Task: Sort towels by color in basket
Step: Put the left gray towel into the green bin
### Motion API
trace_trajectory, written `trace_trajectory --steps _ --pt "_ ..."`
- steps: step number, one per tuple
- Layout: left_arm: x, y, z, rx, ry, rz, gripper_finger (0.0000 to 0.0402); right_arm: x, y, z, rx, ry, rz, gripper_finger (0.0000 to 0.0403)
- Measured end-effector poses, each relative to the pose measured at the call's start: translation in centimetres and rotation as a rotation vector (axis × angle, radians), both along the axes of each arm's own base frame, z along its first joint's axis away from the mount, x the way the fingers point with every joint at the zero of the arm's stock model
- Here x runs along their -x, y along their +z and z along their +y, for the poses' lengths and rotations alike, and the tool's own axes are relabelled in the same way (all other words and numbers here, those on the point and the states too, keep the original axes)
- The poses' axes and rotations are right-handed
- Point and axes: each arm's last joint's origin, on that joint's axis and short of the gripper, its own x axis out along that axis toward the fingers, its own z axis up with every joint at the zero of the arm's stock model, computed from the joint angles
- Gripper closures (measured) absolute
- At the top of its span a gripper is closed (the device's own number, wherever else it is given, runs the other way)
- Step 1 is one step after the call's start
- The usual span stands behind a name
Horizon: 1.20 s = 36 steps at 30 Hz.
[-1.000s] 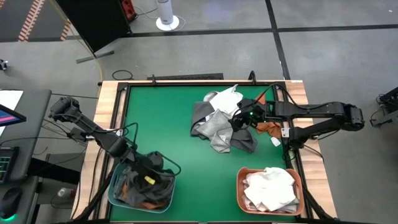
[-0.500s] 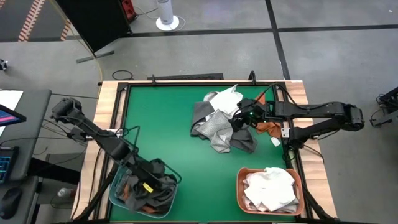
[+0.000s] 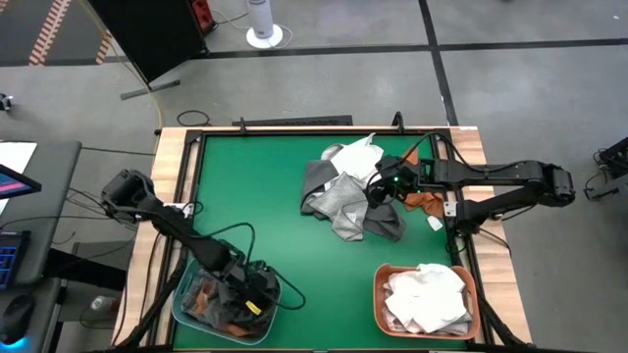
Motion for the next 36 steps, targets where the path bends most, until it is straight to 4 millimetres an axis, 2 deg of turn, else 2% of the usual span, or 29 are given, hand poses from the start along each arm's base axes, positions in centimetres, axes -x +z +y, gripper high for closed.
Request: trace_trajectory --steps 4,11,18,25,30,36 --pt "-0.3 -1.5 0.0 -0.046 0.095 0.045 0.0396 0.1 -0.1 0.0 -0.002 0.0 0.011 0.0133" --pt "-0.4 -1.6 0.4 -0.062 0.272 0.064 0.0396 0.1 -0.1 0.0 -0.005 0.001 0.02 0.0133" --pt "-0.3 -1.3 0.2 -0.123 0.145 0.036 0.0389 0.1 -0.1 0.0 -0.006 0.001 0.02 0.0133" --pt "-0.2 -0.7 -0.2 -0.129 0.059 0.065 0.0315 0.1 -0.1 0.0 -0.006 0.001 0.02 0.0133" --pt "-0.6 1.1 -0.2 -0.03 -0.022 0.086 0.0262 0.1 -0.1 0.0 -0.006 0.002 0.02 0.0133" --pt "-0.5 4.8 0.0 0.014 -0.082 -0.018 0.0251 0.1 -0.1 0.0 -0.002 0.005 0.016 0.0133"
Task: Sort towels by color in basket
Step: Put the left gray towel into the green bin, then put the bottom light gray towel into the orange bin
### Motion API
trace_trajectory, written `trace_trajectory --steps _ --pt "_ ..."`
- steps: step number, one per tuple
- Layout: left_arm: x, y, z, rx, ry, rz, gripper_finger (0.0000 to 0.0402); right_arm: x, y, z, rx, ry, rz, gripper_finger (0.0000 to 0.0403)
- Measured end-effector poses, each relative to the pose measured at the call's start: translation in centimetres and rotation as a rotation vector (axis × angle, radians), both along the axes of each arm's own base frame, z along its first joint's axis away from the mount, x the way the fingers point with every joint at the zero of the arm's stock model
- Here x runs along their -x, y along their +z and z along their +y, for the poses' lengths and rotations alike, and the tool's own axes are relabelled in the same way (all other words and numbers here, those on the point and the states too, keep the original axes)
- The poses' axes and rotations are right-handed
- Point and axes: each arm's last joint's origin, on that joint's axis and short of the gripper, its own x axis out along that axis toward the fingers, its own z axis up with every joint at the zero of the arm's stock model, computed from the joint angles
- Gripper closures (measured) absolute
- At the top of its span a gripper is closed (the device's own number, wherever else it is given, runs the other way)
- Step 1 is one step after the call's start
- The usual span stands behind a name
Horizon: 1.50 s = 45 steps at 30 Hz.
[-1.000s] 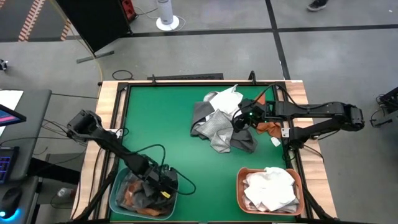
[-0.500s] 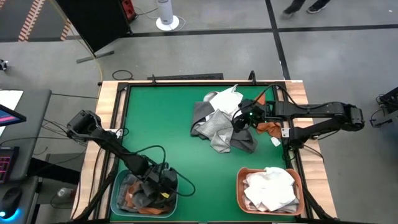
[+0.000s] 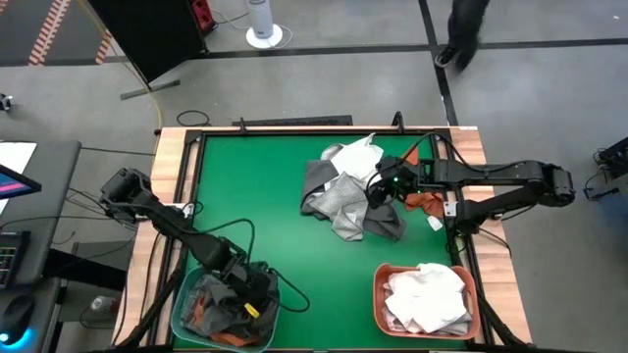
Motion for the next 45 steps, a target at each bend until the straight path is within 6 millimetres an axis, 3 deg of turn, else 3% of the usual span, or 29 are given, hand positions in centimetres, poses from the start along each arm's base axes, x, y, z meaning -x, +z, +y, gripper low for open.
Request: trace_trajectory --steps 15,25,35,40,45 --pt "2.5 3.2 1.7 -0.094 0.018 0.181 0.0251 0.0 0.0 0.0 0.004 0.002 -0.001 0.0133" --pt "2.8 5.9 3.0 -0.107 0.022 0.131 0.0251 0.0 0.0 0.0 0.005 0.001 -0.002 0.0133" --pt "2.9 6.0 5.1 -0.318 0.268 0.062 0.0251 0.0 0.0 0.0 0.005 0.0 -0.001 0.0133" --pt "2.7 5.8 5.5 -0.314 0.324 0.079 0.0251 0.0 0.0 0.0 0.004 0.002 -0.001 0.0133" --pt "1.8 8.3 6.3 -0.293 0.454 -0.024 0.0251 -0.1 0.0 0.6 -0.011 0.006 -0.007 0.0133"
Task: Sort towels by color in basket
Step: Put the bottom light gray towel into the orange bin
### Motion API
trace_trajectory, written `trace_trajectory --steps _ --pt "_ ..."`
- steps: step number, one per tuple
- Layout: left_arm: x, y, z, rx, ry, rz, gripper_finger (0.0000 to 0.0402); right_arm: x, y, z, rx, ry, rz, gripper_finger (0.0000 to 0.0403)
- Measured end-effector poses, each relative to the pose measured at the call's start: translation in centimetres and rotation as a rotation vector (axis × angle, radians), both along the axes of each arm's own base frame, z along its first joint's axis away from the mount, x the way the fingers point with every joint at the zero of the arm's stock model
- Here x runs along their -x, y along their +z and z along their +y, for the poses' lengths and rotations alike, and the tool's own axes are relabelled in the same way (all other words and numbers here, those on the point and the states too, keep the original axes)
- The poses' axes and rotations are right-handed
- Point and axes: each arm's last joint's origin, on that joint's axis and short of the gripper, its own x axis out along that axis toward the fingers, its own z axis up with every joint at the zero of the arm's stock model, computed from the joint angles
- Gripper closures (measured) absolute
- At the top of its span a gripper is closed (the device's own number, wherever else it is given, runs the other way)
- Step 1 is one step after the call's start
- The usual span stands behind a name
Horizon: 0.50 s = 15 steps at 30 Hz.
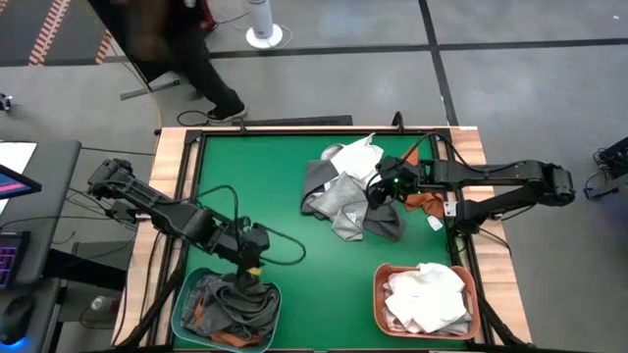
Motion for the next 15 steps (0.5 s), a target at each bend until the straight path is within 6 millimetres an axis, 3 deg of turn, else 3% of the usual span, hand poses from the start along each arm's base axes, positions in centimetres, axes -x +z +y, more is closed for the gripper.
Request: trace_trajectory --steps 7,11,15 --pt "-1.7 3.8 2.4 -0.079 0.239 -0.221 0.0251 -0.7 -0.7 0.5 0.03 0.044 0.044 0.0133" --pt "-2.4 4.5 4.1 -0.083 0.318 -0.266 0.0251 -1.7 -2.1 1.1 0.009 0.067 0.091 0.0133" --pt "-2.8 4.6 5.7 -0.112 0.348 -0.266 0.0251 -3.5 -3.7 3.0 0.052 0.216 0.111 0.0133"
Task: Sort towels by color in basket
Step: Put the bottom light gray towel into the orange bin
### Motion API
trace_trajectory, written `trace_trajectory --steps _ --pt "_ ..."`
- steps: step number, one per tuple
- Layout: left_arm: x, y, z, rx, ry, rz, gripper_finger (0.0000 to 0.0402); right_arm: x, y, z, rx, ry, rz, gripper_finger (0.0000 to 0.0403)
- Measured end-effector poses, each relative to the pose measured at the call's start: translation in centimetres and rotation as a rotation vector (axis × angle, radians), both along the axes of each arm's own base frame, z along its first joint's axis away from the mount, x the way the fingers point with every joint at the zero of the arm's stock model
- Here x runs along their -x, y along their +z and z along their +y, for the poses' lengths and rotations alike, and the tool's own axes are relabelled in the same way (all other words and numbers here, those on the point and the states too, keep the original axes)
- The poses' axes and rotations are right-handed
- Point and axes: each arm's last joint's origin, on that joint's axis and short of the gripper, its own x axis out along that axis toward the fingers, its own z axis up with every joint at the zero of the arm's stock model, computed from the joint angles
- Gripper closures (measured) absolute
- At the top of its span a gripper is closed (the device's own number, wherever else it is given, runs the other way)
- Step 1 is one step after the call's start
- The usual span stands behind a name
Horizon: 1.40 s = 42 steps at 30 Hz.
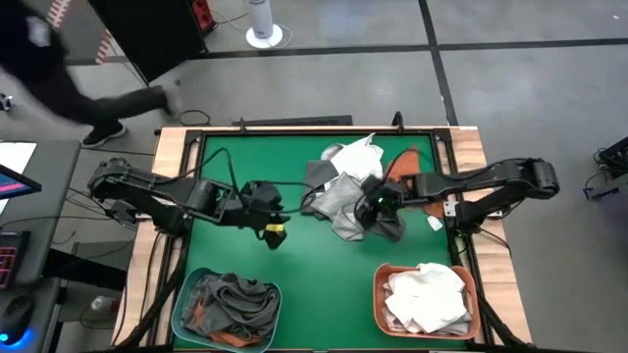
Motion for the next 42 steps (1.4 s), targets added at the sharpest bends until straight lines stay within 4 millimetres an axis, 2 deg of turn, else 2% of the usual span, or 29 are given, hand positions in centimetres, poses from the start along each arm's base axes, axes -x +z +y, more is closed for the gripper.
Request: trace_trajectory --steps 3,6,11,14,17,23,24,27,29,32,37,42 --pt "-0.1 0.4 1.1 -0.011 0.021 -0.027 0.0251 -1.1 -1.5 1.2 0.029 0.09 0.034 0.0133" --pt "0.3 1.5 2.1 -0.023 0.031 -0.084 0.0251 -1.7 -3.1 1.5 0.034 0.079 0.087 0.0133" --pt "1.9 3.2 3.3 -0.052 0.053 -0.157 0.0251 -2.8 -4.7 1.6 0.047 0.102 0.099 0.0136" --pt "3.2 4.3 3.8 -0.081 0.069 -0.191 0.0251 -3.5 -5.4 2.1 0.073 0.186 0.083 0.0158" --pt "4.5 5.2 4.2 -0.093 0.07 -0.229 0.0251 -4.0 -6.3 2.6 0.099 0.24 0.083 0.0204" --pt "7.5 6.6 4.4 -0.077 0.059 -0.277 0.0251 -4.5 -6.9 2.8 0.093 0.251 0.072 0.0366" --pt "8.0 6.7 4.4 -0.074 0.048 -0.276 0.0251 -4.4 -6.7 2.8 0.078 0.24 0.062 0.0379" --pt "9.1 6.9 4.5 -0.105 0.012 -0.25 0.0251 -4.7 -5.1 2.6 -0.011 0.127 -0.024 0.0375" --pt "9.6 6.9 4.6 -0.147 -0.017 -0.224 0.0251 -5.1 -2.9 2.6 -0.043 0.088 -0.121 0.0373" --pt "9.9 7.0 4.6 -0.212 -0.062 -0.202 0.0251 -5.7 1.0 2.7 -0.047 0.132 -0.293 0.0379" --pt "8.6 6.6 4.4 -0.326 -0.145 -0.142 0.0251 -6.0 7.4 3.0 0.0 0.219 -0.558 0.0379" --pt "6.9 5.6 4.2 -0.379 -0.195 -0.068 0.0251 -5.8 11.0 3.1 0.0 0.222 -0.663 0.0379"
